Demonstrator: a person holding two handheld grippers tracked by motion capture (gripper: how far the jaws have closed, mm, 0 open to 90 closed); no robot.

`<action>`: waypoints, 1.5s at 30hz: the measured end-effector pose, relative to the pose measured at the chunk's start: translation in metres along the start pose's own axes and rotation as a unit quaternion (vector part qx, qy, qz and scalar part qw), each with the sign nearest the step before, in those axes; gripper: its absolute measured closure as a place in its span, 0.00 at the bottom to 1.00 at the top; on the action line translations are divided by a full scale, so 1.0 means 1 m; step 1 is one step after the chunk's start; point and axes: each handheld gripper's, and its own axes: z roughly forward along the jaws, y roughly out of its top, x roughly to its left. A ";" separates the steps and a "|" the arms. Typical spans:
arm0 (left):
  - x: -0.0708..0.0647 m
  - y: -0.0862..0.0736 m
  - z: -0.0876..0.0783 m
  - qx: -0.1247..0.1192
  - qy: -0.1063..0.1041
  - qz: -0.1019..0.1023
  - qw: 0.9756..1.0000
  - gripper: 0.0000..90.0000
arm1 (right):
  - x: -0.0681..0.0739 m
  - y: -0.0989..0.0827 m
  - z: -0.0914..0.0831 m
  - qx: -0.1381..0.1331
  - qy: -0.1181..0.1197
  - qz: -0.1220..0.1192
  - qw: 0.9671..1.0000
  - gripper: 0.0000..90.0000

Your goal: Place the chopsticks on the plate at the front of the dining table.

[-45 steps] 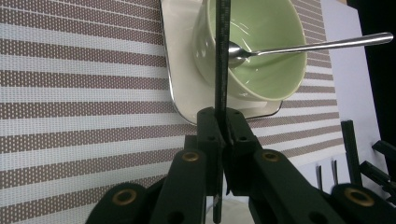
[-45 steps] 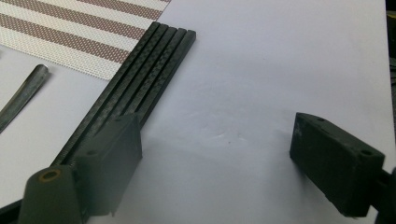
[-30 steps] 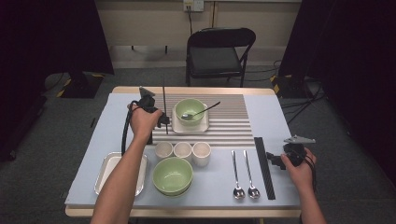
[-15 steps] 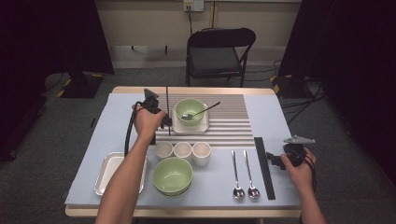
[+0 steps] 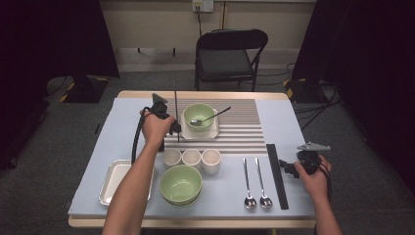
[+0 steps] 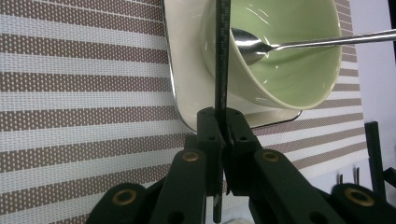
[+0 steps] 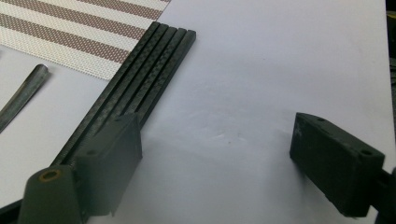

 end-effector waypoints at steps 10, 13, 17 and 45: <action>0.001 0.001 0.005 0.003 0.005 -0.004 1.000 0.96 | 0.000 0.000 0.000 0.000 0.000 0.000 1.000 0.17; 0.001 0.001 0.006 0.013 0.004 0.001 1.000 0.96 | 0.000 0.000 0.000 0.000 0.000 0.000 1.000 0.17; 0.002 0.001 0.010 0.020 0.006 0.000 1.000 0.96 | 0.000 0.000 0.000 0.000 0.000 0.000 1.000 0.17; 0.001 0.002 0.023 0.039 0.018 0.004 0.999 0.96 | 0.000 0.000 0.000 0.000 0.000 0.000 1.000 0.17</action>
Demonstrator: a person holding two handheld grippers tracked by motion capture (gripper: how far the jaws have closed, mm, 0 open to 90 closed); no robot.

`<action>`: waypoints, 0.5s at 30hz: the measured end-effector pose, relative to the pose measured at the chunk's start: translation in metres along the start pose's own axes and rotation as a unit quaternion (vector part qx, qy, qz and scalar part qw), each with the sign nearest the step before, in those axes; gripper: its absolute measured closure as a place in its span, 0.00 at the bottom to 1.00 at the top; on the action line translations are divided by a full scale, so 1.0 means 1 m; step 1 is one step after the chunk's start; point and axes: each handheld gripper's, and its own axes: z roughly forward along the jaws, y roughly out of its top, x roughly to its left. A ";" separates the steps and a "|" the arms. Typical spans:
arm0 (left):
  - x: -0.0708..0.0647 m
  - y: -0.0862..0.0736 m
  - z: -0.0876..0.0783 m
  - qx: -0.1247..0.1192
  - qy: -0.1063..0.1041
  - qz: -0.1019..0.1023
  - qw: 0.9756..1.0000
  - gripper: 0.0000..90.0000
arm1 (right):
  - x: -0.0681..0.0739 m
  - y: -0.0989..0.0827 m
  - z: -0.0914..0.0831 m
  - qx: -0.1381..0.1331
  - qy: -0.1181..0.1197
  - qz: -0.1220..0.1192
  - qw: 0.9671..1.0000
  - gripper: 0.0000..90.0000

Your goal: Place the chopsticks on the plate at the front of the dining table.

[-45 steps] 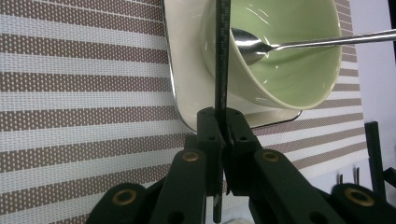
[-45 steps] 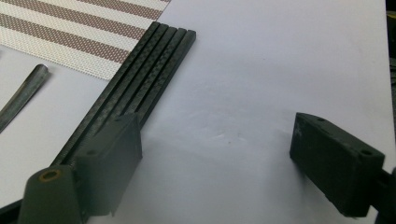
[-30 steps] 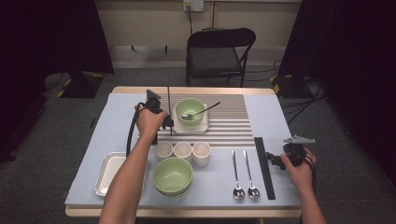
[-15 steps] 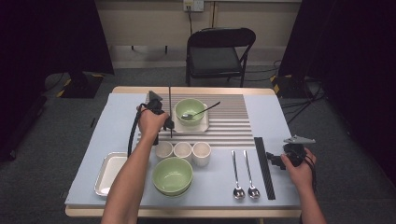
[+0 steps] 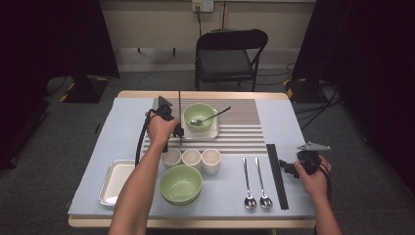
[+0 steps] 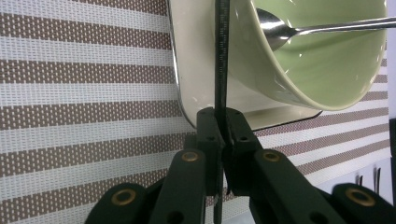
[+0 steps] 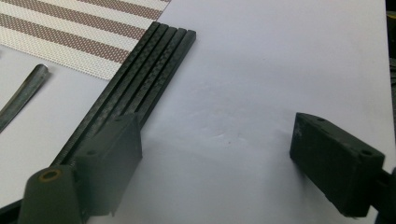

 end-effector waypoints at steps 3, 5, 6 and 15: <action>0.001 0.000 -0.001 0.008 -0.008 -0.001 1.000 0.96 | 0.000 0.000 0.000 0.000 0.000 0.000 1.000 0.17; 0.002 0.000 0.000 0.005 0.001 0.003 1.000 0.96 | 0.000 0.000 0.000 0.000 0.000 0.000 1.000 0.17; 0.001 0.000 0.000 0.004 0.002 -0.001 1.000 0.96 | 0.000 0.000 0.000 0.000 0.000 0.000 1.000 0.17; 0.000 0.000 0.002 0.014 0.000 -0.006 1.000 0.96 | 0.000 0.000 0.000 0.000 0.000 -0.001 1.000 0.17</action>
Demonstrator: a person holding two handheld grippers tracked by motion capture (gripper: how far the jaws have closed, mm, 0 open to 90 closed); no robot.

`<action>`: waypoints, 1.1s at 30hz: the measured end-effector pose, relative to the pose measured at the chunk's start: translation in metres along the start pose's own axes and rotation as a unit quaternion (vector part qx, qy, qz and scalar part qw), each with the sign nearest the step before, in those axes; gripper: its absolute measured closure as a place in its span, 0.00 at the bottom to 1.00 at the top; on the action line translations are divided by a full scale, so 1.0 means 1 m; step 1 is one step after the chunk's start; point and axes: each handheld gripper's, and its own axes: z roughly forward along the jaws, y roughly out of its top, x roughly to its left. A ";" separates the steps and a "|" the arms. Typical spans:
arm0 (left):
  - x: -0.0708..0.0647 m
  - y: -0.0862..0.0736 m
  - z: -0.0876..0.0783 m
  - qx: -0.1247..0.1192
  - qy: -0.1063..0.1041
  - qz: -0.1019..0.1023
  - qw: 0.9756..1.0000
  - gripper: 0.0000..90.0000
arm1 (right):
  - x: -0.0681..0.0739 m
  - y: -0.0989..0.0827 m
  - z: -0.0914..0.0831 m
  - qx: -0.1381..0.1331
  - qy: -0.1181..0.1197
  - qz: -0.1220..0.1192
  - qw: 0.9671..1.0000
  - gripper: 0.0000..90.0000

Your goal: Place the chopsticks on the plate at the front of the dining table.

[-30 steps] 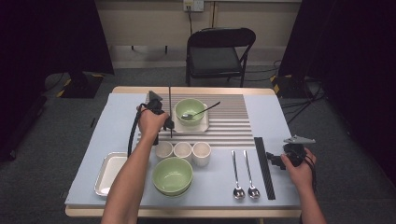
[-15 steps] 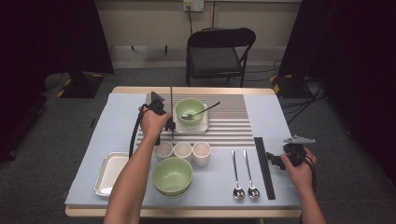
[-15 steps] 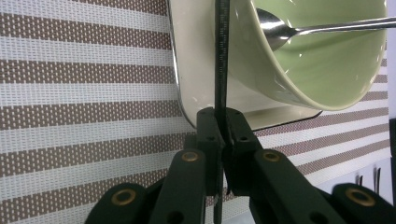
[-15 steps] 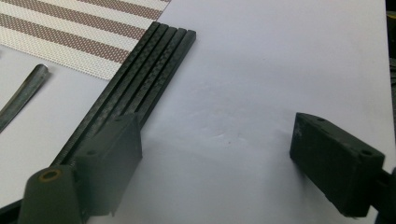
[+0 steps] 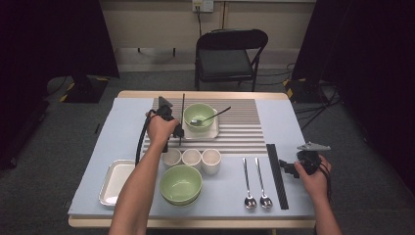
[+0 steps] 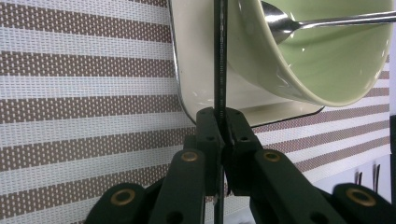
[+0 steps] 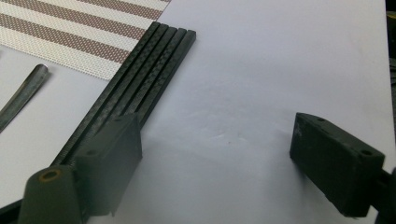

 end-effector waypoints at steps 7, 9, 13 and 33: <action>0.000 0.000 0.001 -0.004 0.005 -0.002 1.000 0.96 | 0.000 0.000 0.000 0.000 0.000 0.000 1.000 0.17; 0.000 0.000 0.002 -0.004 0.006 -0.003 1.000 0.96 | 0.000 0.000 0.000 0.000 0.000 0.001 1.000 0.17; -0.001 0.000 0.002 -0.001 0.008 -0.004 1.000 0.96 | 0.000 0.000 0.000 0.000 0.000 0.000 1.000 0.17; -0.007 -0.002 0.010 0.006 0.010 -0.006 1.000 0.94 | 0.000 0.000 0.000 0.000 0.000 0.001 1.000 0.17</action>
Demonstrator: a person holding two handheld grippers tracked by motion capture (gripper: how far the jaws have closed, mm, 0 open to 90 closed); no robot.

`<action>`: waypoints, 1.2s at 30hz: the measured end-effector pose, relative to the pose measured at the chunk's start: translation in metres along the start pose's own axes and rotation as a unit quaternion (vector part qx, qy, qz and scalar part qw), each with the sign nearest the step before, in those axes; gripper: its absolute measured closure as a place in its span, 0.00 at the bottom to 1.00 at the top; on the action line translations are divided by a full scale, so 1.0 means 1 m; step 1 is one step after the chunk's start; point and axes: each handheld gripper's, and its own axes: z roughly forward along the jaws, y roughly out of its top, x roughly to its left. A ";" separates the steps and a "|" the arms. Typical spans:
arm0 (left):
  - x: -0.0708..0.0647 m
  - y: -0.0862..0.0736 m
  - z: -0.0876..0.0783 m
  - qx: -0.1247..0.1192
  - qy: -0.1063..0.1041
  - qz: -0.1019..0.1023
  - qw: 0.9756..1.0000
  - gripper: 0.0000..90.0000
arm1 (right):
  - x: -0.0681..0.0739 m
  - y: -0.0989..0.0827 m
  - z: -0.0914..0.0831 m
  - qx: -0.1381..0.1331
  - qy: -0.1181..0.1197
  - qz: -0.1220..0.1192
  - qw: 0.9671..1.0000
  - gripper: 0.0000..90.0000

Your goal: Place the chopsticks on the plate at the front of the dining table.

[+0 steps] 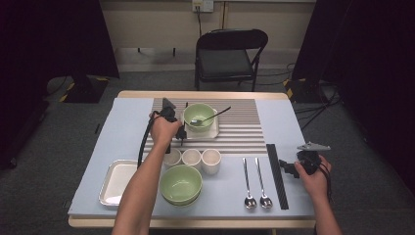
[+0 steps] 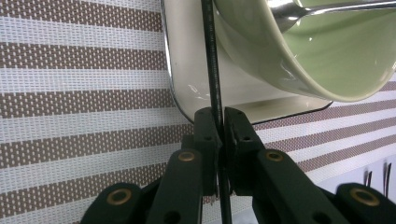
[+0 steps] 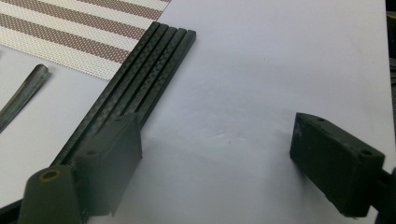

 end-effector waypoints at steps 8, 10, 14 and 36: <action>0.000 -0.001 0.001 0.011 0.001 0.020 1.000 0.93 | 0.000 0.000 0.000 0.000 0.000 -0.001 1.000 0.17; -0.001 -0.001 0.003 0.008 0.003 0.012 1.000 0.93 | 0.000 0.000 0.000 0.000 0.000 0.000 1.000 0.17; -0.001 -0.001 0.003 0.014 0.001 0.016 1.000 0.92 | 0.000 0.000 0.000 0.000 0.000 0.000 1.000 0.17; -0.004 -0.002 0.004 0.010 0.006 0.008 1.000 0.94 | 0.000 0.000 0.000 0.000 0.000 0.000 1.000 0.17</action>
